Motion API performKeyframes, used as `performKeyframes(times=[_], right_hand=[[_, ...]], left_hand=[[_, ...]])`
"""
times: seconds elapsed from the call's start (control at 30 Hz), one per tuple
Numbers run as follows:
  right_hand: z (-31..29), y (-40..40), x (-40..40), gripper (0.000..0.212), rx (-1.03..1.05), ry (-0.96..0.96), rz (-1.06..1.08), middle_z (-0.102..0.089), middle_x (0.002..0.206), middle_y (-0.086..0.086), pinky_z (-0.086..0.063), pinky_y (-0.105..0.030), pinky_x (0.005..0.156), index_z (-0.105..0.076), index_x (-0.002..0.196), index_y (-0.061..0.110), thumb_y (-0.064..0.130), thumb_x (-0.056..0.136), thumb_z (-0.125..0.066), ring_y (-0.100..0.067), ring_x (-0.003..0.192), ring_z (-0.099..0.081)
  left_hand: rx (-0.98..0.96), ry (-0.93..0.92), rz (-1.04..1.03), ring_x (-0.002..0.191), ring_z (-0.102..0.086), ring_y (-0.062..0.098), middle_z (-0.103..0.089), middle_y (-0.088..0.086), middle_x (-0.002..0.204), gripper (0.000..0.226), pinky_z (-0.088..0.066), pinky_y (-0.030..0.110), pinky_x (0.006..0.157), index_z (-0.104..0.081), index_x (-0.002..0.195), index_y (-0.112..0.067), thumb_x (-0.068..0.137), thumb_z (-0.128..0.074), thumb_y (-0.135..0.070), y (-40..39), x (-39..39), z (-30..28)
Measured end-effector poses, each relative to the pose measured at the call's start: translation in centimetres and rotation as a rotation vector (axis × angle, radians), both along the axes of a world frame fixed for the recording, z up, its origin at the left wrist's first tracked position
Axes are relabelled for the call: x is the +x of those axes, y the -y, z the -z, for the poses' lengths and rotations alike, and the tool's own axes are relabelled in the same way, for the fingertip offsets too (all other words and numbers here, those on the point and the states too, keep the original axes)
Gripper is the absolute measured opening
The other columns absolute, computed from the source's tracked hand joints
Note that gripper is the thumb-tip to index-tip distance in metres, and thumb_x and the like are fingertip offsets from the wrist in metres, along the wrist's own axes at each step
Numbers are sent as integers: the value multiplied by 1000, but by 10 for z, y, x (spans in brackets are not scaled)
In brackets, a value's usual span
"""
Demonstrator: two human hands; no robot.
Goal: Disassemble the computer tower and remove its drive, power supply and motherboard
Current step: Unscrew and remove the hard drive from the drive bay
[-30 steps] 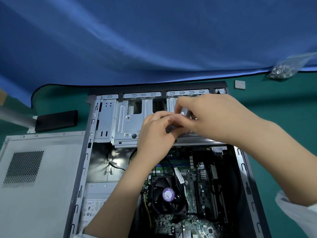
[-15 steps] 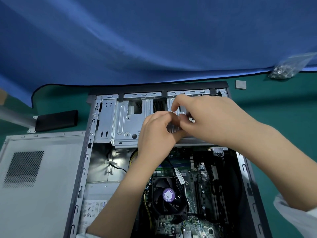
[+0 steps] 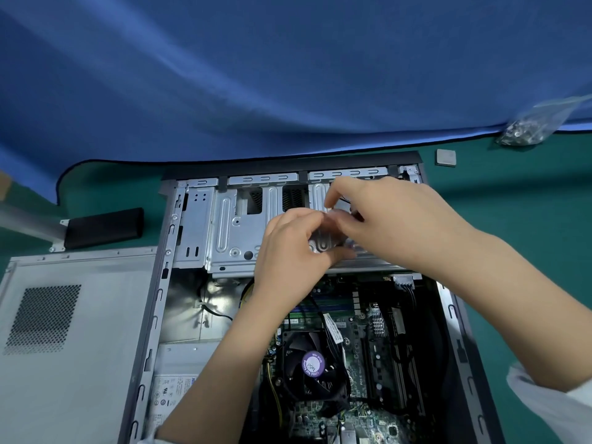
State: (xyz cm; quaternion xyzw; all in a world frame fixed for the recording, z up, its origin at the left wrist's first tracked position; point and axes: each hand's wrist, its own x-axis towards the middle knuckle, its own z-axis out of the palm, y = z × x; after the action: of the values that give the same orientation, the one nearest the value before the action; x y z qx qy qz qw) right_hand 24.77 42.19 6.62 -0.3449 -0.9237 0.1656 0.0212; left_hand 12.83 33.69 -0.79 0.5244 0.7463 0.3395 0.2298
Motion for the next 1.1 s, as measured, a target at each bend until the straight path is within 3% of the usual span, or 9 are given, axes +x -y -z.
performKeyframes(times=[0.1,0.23,0.43,0.5,0.6,0.7,0.97,1.1], right_hand=[[0,1,3,20,-92,-14,-8,-60,78,14,-30,-30,55,-43,107,41,39,87,-46,-14,75,-51],[1,0,2,17,-46,-18,36,-50,63,15,-25,-24,49,-52,92,36,49,90,-42,-5,61,-43],[3,-1,1,23,-141,-16,40,-50,67,19,-30,-29,55,-46,109,40,41,87,-49,-12,76,-47],[2,-1,2,23,-187,-33,52,-51,70,19,-31,-26,54,-47,108,41,40,85,-50,-10,78,-48],[3,-1,5,22,-259,-71,70,-53,73,17,-33,-27,55,-49,107,40,37,85,-50,-5,73,-49],[2,-1,8,24,-319,-99,102,-53,72,16,-35,-29,56,-50,107,40,35,84,-51,2,66,-47],[0,-4,14,23,-410,-192,178,-58,69,15,-47,-31,63,-53,104,40,30,83,-50,-2,64,-54],[12,-7,21,16,-512,-436,303,-56,57,19,-36,-14,46,-62,94,33,21,88,-54,-2,45,-48]], left_hand=[[29,84,57,103,-51,12,-54,-26,97,23,-48,36,87,-58,80,-48,61,-69,-54,2,-3,-2],[74,145,103,99,-55,10,-57,-27,98,27,-48,40,88,-57,82,-46,70,-74,-30,4,-7,-4],[58,126,146,98,-58,15,-57,-24,96,22,-46,43,93,-63,87,-27,75,-76,-14,6,-8,-7],[37,56,167,95,-56,8,-53,-25,93,23,-45,36,92,-61,88,-28,75,-76,-16,5,-8,-8],[7,-26,185,88,-49,-12,-49,-21,90,35,-35,5,80,-50,87,-40,76,-75,-18,3,-9,-11],[-20,-79,207,88,-46,-17,-49,-20,89,35,-31,-1,75,-48,87,-40,76,-76,-21,0,-10,-15],[-35,-197,245,84,-46,-7,-50,-23,79,24,-33,9,73,-51,84,-32,77,-72,-24,-1,-11,-21],[-41,-226,278,84,-49,5,-54,-14,82,21,-43,25,76,-51,81,-32,78,-70,-24,-1,-10,-24]])
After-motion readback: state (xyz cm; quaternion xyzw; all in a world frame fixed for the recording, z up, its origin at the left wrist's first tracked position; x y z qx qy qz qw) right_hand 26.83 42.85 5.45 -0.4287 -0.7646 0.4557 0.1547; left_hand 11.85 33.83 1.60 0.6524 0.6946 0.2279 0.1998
